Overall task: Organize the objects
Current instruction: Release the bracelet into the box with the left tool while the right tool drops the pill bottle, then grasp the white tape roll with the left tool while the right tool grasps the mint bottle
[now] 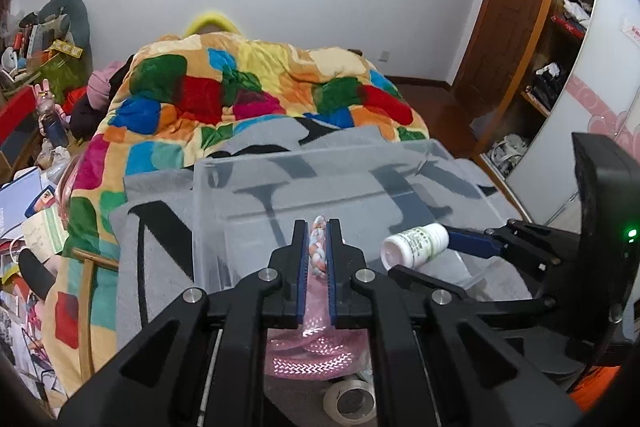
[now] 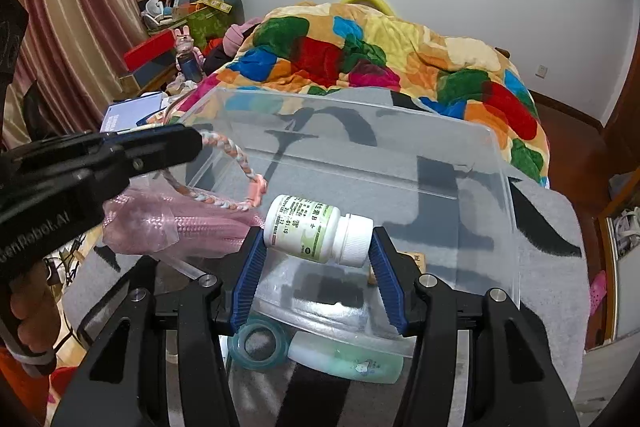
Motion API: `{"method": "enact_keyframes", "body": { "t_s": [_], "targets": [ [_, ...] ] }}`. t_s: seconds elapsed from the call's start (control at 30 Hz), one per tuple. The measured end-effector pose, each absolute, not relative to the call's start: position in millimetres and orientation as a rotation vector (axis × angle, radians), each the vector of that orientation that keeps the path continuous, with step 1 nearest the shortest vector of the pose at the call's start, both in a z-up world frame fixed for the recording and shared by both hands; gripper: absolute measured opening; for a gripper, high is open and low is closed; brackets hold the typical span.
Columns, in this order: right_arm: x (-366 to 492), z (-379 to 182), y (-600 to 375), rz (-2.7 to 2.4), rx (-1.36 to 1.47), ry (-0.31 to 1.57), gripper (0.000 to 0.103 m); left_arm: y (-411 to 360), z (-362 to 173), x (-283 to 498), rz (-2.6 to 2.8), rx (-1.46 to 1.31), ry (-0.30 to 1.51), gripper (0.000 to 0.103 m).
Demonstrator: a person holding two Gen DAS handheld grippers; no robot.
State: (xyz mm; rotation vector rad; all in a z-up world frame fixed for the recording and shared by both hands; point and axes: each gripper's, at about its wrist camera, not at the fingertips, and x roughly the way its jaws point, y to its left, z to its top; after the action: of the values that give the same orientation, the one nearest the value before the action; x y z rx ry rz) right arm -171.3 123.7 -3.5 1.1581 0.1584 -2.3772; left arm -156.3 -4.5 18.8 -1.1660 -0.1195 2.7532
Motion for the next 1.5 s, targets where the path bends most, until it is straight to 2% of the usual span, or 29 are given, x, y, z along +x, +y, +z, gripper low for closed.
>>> {"method": "enact_keyframes", "body": {
  "t_s": [0.1, 0.17, 0.37, 0.43, 0.57, 0.67, 0.87, 1.13, 1.5],
  "targets": [
    [-168.5, -0.8, 123.9, -2.378, 1.149, 0.174, 0.051, -3.9, 19.6, -152.9, 2.734, -1.174, -0.126, 0.01],
    [-164.7, 2.4, 125.7, -2.379, 1.133, 0.176, 0.06, -2.5, 23.7, -147.5, 2.741, -1.16, -0.112, 0.021],
    [-142.5, 20.6, 138.0, -2.402, 1.037, 0.171, 0.061, 2.4, 45.6, -121.5, 2.795, -1.05, -0.033, 0.049],
    [-134.9, 26.3, 144.7, -2.401, 1.013, 0.16, 0.061, 2.5, 51.2, -110.8, 2.809, -1.021, -0.014, 0.062],
    [-120.0, 31.4, 158.6, -2.401, 0.985, 0.155, 0.063, -0.9, 54.7, -91.5, 2.829, -1.001, 0.005, 0.069],
    [-108.9, 28.4, 167.7, -2.407, 0.985, 0.177, 0.067, -3.6, 51.8, -79.1, 2.838, -1.008, 0.001, 0.077],
    [-94.6, 4.1, 174.4, -2.402, 1.028, 0.265, 0.067, -9.8, 33.8, -58.6, 2.828, -1.066, 0.018, 0.08],
    [-102.8, -32.9, 164.2, -2.353, 1.108, 0.381, 0.067, -15.7, -16.7, -47.4, 2.73, -1.256, -0.016, 0.08],
    [-123.3, -53.8, 163.7, -2.21, 1.225, 0.344, 0.067, 5.3, -42.6, -51.9, 2.675, -1.275, -0.006, 0.08]
  ]
}}
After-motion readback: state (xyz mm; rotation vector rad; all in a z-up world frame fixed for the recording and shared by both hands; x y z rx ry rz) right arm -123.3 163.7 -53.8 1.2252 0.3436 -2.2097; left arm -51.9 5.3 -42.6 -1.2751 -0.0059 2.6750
